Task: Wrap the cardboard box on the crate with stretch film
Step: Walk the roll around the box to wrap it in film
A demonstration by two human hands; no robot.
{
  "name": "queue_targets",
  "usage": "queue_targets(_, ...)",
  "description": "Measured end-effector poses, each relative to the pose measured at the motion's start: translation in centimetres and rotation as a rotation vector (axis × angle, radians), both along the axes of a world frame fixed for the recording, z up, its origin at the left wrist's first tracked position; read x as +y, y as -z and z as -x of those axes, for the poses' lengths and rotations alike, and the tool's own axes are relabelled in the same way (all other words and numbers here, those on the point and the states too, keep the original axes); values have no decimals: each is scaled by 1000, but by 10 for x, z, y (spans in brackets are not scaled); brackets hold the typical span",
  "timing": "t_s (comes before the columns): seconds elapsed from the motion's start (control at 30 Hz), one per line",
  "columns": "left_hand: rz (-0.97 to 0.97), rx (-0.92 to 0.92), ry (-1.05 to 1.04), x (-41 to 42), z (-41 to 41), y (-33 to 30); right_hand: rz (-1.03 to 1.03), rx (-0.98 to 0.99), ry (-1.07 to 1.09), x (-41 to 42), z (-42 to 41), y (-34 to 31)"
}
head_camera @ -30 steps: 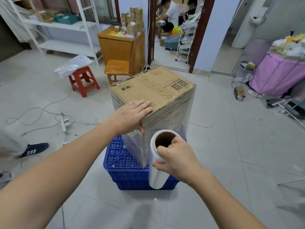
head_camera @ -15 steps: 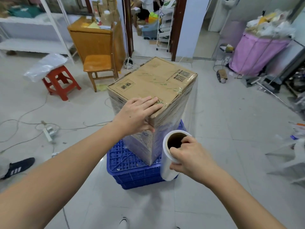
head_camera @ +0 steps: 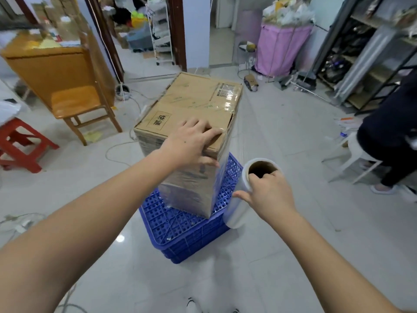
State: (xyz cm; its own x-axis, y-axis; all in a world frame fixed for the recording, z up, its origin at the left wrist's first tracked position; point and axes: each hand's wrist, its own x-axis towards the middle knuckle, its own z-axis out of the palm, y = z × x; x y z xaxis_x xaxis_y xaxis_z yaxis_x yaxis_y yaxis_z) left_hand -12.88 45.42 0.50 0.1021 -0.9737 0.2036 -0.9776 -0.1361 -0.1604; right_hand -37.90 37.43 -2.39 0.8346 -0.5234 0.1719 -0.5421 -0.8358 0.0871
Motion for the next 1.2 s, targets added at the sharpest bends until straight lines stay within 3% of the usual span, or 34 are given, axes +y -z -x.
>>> queue_targets(0.13,-36,24,33,-2,-2,3,-59,88,166,12,1,-10)
queue_targets(0.27,-90,60,25,0,-1,4,-74,56,212,10,4,-2)
queue_targets(0.43,-127,11,-3,-4,-1,7,-107,164,271,-2,0,-12)
queue_targets(0.87,-176,18,-63,-21,24,-1,-240,115,-134,13,24,-52)
queue_targets(1.2,-151,97,-109,-4,12,3,-324,138,-348,39,11,-47)
